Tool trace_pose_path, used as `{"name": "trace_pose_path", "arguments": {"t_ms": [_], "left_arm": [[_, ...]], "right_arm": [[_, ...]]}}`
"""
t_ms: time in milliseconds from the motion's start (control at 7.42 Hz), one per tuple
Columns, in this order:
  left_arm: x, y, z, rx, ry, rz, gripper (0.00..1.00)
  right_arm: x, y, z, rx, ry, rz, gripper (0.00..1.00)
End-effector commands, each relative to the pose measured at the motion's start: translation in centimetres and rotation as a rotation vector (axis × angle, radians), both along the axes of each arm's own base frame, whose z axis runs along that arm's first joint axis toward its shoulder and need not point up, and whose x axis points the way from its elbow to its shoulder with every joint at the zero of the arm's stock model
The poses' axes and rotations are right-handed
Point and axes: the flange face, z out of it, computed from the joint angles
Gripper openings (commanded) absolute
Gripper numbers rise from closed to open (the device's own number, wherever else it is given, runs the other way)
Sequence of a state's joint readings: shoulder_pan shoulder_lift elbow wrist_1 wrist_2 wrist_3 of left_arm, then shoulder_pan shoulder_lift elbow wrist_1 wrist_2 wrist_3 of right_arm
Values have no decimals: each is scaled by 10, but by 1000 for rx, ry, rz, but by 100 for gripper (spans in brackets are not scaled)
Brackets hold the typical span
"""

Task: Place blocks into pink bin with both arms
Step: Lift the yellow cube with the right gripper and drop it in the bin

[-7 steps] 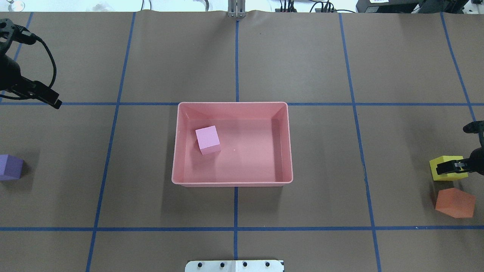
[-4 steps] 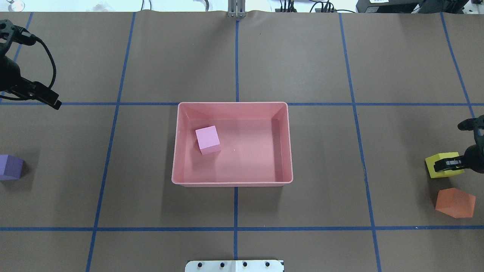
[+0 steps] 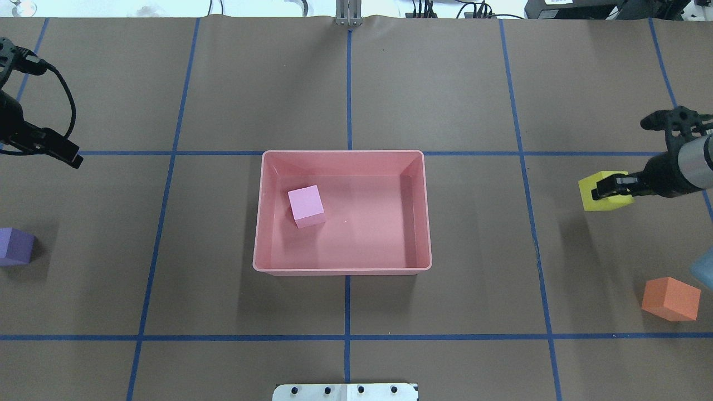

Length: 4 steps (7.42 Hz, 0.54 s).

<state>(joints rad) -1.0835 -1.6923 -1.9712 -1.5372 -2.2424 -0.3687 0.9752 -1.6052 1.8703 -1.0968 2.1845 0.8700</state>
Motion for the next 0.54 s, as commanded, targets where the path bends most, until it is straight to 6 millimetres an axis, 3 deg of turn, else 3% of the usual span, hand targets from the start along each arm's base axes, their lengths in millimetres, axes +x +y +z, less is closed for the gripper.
{"name": "trace_pose_path", "arguments": {"t_ms": [0, 135, 269, 404], "left_arm": [[-26, 6, 49, 81, -20, 58, 100], [-48, -3, 67, 112, -38, 77, 100], [-69, -9, 88, 133, -55, 99, 100], [-85, -13, 109, 130, -69, 109, 100]], "right_arm": [[-16, -46, -117, -87, -40, 52, 0], [-35, -43, -166, -132, -46, 59, 0], [-70, -37, -214, -189, -57, 71, 0], [-118, -18, -251, -201, -64, 76, 0]]}}
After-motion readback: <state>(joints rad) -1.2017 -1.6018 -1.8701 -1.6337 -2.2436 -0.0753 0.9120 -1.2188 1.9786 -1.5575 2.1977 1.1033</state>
